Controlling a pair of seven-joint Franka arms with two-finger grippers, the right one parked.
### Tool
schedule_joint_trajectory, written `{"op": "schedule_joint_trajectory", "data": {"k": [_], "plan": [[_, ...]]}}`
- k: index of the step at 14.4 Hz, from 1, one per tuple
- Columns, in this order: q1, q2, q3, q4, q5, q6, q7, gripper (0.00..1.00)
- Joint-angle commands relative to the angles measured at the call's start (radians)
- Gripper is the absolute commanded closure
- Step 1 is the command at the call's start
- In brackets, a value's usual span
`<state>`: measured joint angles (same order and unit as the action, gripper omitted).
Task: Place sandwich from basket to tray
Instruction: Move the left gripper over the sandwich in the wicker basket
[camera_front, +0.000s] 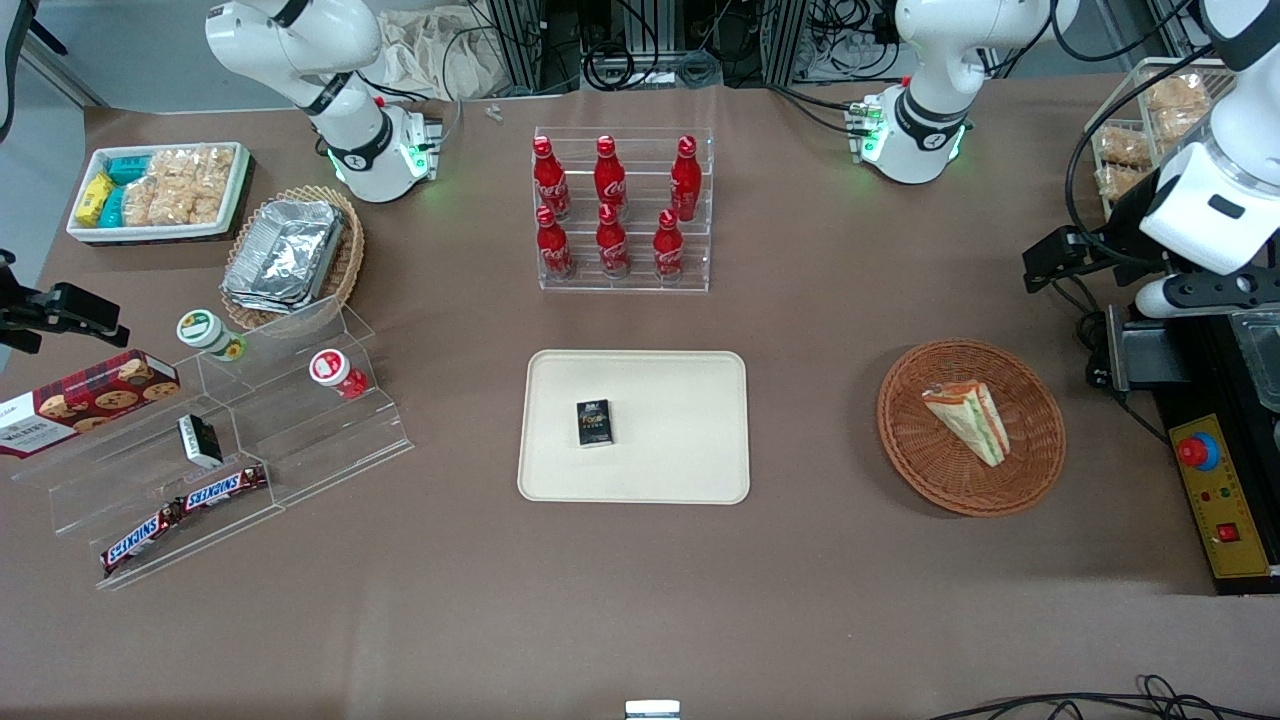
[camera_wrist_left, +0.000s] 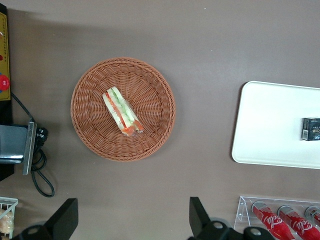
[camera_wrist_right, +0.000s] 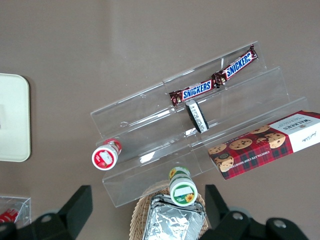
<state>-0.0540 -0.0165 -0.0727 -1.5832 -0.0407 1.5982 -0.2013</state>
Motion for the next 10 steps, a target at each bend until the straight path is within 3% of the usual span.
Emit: {"op": "schedule_joint_trajectory", "data": {"k": [1, 7, 10], "plan": [[-0.018, 0.015, 0.004, 0.032, 0.027, -0.040, 0.008, 0.00], [-0.014, 0.020, 0.001, 0.031, 0.024, -0.053, -0.016, 0.00], [-0.009, 0.042, 0.002, 0.019, 0.031, -0.041, -0.212, 0.00]]}}
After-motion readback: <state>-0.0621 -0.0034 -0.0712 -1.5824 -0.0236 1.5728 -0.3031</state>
